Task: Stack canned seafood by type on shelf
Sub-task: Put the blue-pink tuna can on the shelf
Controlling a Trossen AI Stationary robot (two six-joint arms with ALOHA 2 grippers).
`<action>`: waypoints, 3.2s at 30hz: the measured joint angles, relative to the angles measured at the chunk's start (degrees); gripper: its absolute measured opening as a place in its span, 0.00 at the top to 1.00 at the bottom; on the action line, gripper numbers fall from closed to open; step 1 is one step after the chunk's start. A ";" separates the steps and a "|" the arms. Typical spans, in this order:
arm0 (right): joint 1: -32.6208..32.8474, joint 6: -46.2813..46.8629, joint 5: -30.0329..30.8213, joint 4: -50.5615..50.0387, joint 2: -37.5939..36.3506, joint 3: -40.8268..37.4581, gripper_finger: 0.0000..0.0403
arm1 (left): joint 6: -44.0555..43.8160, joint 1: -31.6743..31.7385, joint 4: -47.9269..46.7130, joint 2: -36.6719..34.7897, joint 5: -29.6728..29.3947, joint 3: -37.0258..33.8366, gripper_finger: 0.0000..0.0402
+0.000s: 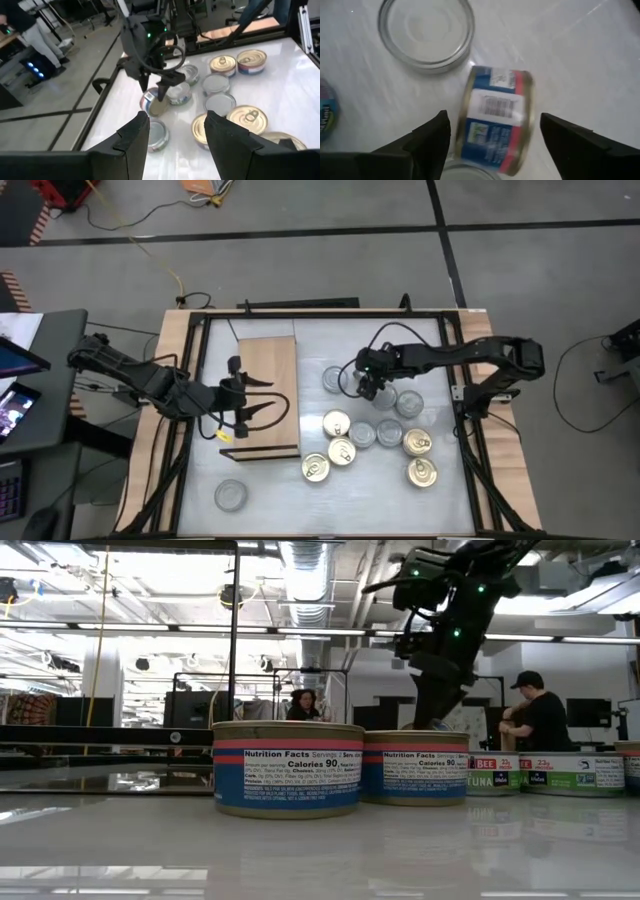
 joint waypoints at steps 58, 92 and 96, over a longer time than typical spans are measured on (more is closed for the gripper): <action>18.56 -49.42 7.41 56.31 -0.73 -2.48 0.46 | 20.09 11.21 8.65 22.32 1.10 8.75 0.18; 19.85 -37.35 21.31 37.43 -11.96 -2.31 0.06 | 12.02 19.97 -25.16 12.51 -5.69 7.44 0.54; 19.67 -37.25 21.29 38.25 -12.16 -2.31 0.08 | 16.17 23.61 -26.00 12.63 -1.73 6.57 0.54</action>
